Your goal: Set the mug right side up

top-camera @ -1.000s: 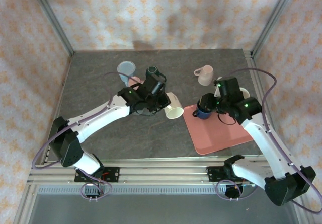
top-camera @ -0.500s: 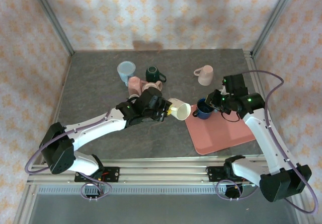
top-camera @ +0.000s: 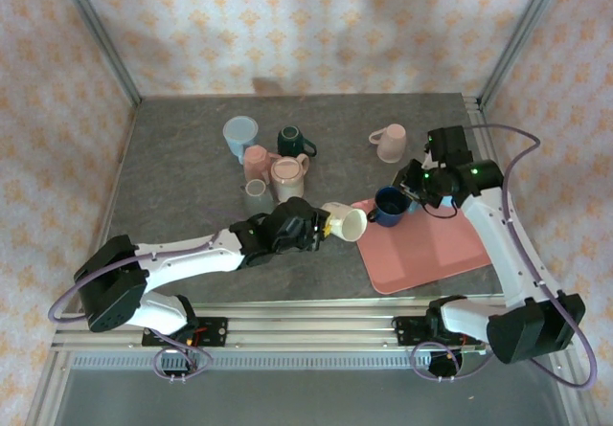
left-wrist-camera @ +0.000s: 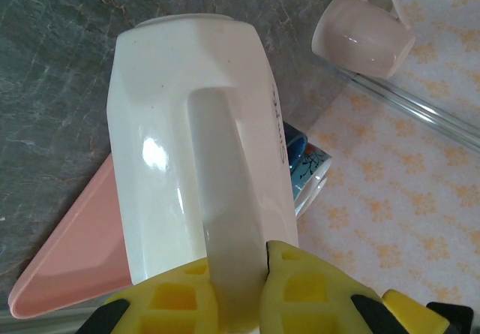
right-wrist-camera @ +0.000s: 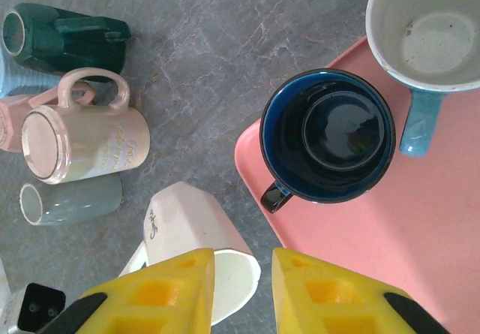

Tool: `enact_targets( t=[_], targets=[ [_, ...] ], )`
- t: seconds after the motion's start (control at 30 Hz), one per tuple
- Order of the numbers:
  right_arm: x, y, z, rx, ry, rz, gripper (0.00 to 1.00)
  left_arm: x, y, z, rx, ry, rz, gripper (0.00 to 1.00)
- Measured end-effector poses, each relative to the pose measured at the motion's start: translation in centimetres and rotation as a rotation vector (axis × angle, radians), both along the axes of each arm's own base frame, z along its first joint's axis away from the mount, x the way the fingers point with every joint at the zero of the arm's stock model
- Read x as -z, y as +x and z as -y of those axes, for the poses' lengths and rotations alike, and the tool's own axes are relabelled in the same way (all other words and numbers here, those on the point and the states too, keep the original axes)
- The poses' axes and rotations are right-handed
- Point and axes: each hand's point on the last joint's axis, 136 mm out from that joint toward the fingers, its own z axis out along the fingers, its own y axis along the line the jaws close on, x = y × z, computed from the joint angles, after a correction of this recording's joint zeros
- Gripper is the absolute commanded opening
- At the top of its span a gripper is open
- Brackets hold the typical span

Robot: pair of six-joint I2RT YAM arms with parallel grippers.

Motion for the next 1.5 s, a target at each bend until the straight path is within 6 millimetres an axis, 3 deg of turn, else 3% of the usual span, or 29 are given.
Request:
enact_targets(
  t=[0.2, 0.43, 0.6, 0.8, 1.0, 1.17, 1.5],
  targets=[
    [0.5, 0.5, -0.6, -0.024, 0.015, -0.033, 0.27, -1.3, 1.0, 0.1, -0.039, -0.035, 0.056, 0.00],
    [0.5, -0.7, -2.2, -0.159, 0.075, 0.030, 0.33, -1.5, 0.9, -0.5, -0.056, -0.041, 0.072, 0.00],
    [1.7, -2.8, -3.6, -0.228, 0.170, 0.047, 0.40, -2.8, 1.7, -2.5, -0.087, -0.053, 0.063, 0.00],
    [2.6, -2.9, -4.7, -0.173, 0.289, 0.036, 0.53, -4.7, 4.4, -5.1, -0.164, -0.090, 0.081, 0.00],
    [3.5, -2.9, -7.6, -0.089, 0.448, -0.053, 0.49, -5.0, 4.5, -5.1, -0.159, -0.105, 0.083, 0.00],
    [2.9, -2.9, -10.2, -0.044, 0.535, -0.102, 0.37, -5.7, 4.7, -4.8, -0.154, -0.128, 0.101, 0.00],
    [3.4, -2.1, -10.3, 0.094, 0.586, -0.136, 0.36, -5.7, 4.8, -4.6, -0.154, -0.129, 0.102, 0.00]
  ],
)
